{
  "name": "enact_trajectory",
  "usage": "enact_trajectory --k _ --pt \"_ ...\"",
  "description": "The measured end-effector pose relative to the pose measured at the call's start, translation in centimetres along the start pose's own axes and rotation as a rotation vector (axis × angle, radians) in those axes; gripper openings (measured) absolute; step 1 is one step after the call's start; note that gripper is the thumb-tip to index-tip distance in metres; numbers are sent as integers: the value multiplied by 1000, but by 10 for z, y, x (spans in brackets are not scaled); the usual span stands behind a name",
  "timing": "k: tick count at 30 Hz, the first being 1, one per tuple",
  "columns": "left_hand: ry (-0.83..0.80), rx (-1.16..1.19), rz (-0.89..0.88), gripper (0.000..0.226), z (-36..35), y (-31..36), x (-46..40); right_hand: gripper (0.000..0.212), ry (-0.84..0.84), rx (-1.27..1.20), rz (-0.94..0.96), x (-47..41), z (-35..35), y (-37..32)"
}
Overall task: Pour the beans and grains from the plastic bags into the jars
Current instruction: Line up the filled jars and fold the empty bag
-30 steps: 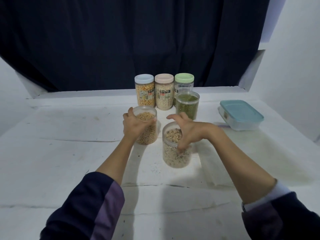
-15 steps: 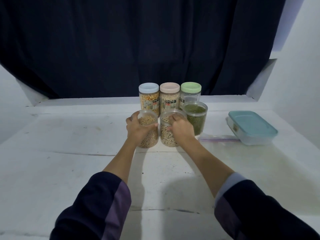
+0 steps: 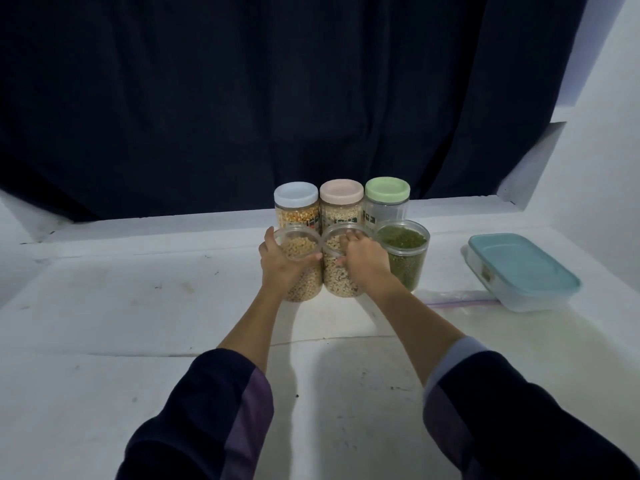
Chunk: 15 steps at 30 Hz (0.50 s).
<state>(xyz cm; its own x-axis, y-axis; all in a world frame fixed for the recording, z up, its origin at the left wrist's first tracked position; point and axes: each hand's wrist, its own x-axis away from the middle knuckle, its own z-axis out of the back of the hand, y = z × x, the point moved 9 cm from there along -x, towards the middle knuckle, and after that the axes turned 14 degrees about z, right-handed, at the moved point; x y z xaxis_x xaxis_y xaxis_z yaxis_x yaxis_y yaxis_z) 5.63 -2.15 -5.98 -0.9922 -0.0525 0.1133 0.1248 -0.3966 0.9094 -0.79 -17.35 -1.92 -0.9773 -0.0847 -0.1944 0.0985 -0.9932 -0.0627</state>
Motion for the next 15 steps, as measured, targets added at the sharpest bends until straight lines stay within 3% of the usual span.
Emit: enact_trajectory --k 5,8,10,12,13,15 --pt "-9 -58 39 119 -2 0 -5 46 5 -12 -19 -1 4 1" --pt "205 -243 15 121 12 6 7 32 80 -115 29 4 10 1" --pt "417 -38 -242 101 26 31 38 21 397 -137 109 18 37 8" --pt "506 202 -460 72 28 51 73 22 727 -85 93 45 59 29" --pt "466 234 -534 57 18 61 85 26 825 -85 34 59 64 45" --pt "229 232 -605 28 -23 79 105 34 909 -133 -93 84 67 82"
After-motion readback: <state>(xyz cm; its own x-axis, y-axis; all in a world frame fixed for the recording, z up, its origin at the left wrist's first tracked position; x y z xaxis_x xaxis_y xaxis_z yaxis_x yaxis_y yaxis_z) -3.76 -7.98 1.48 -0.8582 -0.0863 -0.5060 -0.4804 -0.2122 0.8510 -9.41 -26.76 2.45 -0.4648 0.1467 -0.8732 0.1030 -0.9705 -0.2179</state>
